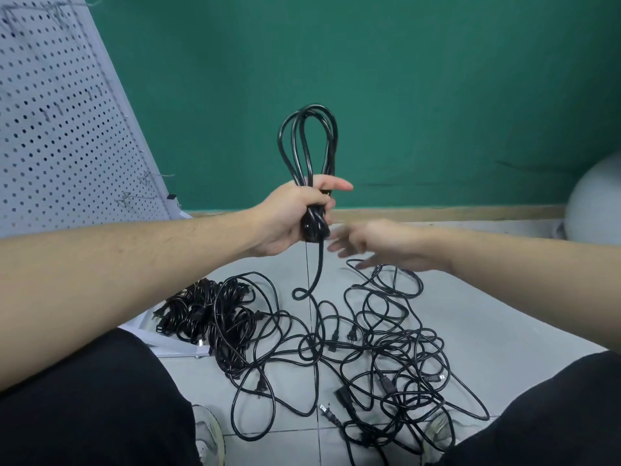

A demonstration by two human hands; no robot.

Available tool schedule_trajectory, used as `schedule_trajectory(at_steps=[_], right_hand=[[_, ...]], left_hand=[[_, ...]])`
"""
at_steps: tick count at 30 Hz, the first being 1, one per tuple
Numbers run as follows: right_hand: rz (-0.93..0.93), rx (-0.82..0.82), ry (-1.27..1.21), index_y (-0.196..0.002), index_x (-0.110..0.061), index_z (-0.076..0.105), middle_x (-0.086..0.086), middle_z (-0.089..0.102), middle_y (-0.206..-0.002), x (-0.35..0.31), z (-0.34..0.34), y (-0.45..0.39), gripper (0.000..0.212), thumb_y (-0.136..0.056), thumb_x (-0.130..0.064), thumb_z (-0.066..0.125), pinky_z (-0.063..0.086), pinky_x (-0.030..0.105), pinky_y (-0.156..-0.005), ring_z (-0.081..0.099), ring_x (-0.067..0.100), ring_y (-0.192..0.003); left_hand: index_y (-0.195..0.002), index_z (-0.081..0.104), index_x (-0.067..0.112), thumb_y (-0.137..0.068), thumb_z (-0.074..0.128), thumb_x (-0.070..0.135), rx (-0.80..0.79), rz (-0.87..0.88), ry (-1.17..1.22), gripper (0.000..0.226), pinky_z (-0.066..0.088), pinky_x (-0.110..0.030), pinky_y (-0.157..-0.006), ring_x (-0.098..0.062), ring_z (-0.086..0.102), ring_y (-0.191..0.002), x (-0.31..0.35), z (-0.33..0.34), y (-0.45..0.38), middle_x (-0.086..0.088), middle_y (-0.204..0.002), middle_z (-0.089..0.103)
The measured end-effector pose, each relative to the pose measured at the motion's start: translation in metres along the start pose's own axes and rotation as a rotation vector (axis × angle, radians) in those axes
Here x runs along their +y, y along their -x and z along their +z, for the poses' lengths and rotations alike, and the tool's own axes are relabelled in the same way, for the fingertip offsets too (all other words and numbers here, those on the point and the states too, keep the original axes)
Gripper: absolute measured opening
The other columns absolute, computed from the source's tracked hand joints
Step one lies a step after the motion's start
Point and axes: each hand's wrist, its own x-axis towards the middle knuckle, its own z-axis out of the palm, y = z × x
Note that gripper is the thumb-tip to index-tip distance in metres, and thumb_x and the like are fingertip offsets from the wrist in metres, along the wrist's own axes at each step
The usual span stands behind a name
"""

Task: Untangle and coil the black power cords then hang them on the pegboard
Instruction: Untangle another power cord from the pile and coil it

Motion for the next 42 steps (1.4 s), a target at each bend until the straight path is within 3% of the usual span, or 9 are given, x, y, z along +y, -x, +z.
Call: schedule_trajectory(at_steps=[6,9,12,16,19,25,32,36,42], right_hand=[[-0.021,-0.237,0.261,-0.105,-0.025,0.066,-0.012,0.062,-0.134,-0.007,0.021,0.006,0.012,-0.099,-0.029,0.057,0.029,0.036,-0.119,0.048,0.002,-0.131],[-0.050,-0.246,0.115,-0.081,-0.017,0.051,0.004,0.076,-0.094,-0.004,0.017,0.005,0.025,-0.103,-0.029,0.054,0.044,0.034,-0.109,0.070,0.018,-0.109],[-0.099,-0.175,0.000,-0.074,-0.014,0.049,0.002,0.054,-0.062,-0.001,0.007,0.005,0.030,-0.101,-0.022,0.058,0.053,0.031,-0.083,0.067,0.022,-0.073],[-0.186,-0.085,0.041,-0.081,-0.007,0.056,0.013,0.069,-0.076,-0.002,-0.005,0.009,0.022,-0.101,-0.016,0.055,0.055,0.037,-0.090,0.070,0.031,-0.085],[-0.238,-0.077,-0.002,-0.082,-0.006,0.054,0.014,0.071,-0.076,-0.003,-0.011,0.012,0.021,-0.100,-0.016,0.050,0.053,0.039,-0.099,0.071,0.034,-0.093],[-0.335,0.043,0.001,-0.096,-0.012,0.071,-0.007,0.037,-0.062,-0.014,-0.019,0.015,0.018,-0.102,-0.011,0.054,0.041,0.030,-0.065,0.033,0.015,-0.055],[-0.345,0.138,-0.082,-0.083,-0.012,0.068,-0.001,0.043,-0.053,-0.027,-0.020,0.019,0.011,-0.094,-0.010,0.068,0.061,0.044,-0.084,0.057,0.021,-0.054],[-0.285,0.228,0.002,-0.057,-0.017,0.045,0.003,0.050,-0.052,-0.024,-0.028,0.018,0.045,-0.084,-0.020,0.080,0.058,0.042,-0.081,0.060,0.024,-0.055],[-0.315,0.127,0.032,-0.059,-0.016,0.047,0.001,0.041,-0.057,-0.023,-0.039,0.021,0.040,-0.088,-0.018,0.074,0.039,0.031,-0.067,0.040,0.019,-0.059]], left_hand=[[-0.107,0.066,0.019,-0.104,0.038,0.006,0.133,0.040,0.117,0.031,0.047,-0.031,-0.060,-0.015,0.045,-0.056,0.007,0.004,-0.003,0.002,-0.068,0.044],[-0.109,0.065,0.020,-0.102,0.036,0.005,0.182,0.029,0.202,0.033,0.048,-0.028,-0.053,-0.013,0.043,-0.054,0.012,-0.001,-0.004,0.004,-0.065,0.045],[-0.108,0.064,0.020,-0.102,0.035,0.005,0.252,0.056,0.377,0.034,0.054,-0.031,-0.055,-0.012,0.043,-0.054,0.024,-0.013,-0.005,0.004,-0.064,0.048],[-0.109,0.063,0.016,-0.100,0.033,0.002,0.282,0.078,0.517,0.034,0.045,-0.024,-0.049,-0.013,0.040,-0.052,0.029,-0.030,-0.006,0.000,-0.062,0.047],[-0.111,0.064,0.017,-0.100,0.033,0.002,0.326,0.056,0.339,0.036,0.041,-0.024,-0.046,-0.012,0.037,-0.049,0.025,-0.039,-0.009,0.002,-0.061,0.044],[-0.102,0.073,0.021,-0.091,0.037,-0.001,0.419,-0.062,-0.138,0.043,0.038,-0.023,-0.040,-0.015,0.035,-0.044,0.011,-0.046,-0.010,-0.004,-0.069,0.038],[-0.097,0.074,0.025,-0.099,0.042,0.007,0.266,-0.070,-0.410,0.037,0.037,-0.023,-0.044,-0.014,0.034,-0.039,0.009,-0.029,-0.010,-0.006,-0.072,0.038],[-0.097,0.074,0.031,-0.100,0.048,0.014,0.156,-0.112,-0.518,0.031,0.039,-0.024,-0.046,-0.013,0.033,-0.047,0.006,-0.017,-0.005,-0.001,-0.071,0.038],[-0.106,0.074,0.026,-0.101,0.054,0.039,0.022,-0.118,-0.676,0.024,0.035,-0.025,-0.047,-0.013,0.034,-0.047,0.004,-0.013,-0.003,-0.004,-0.085,0.041]])
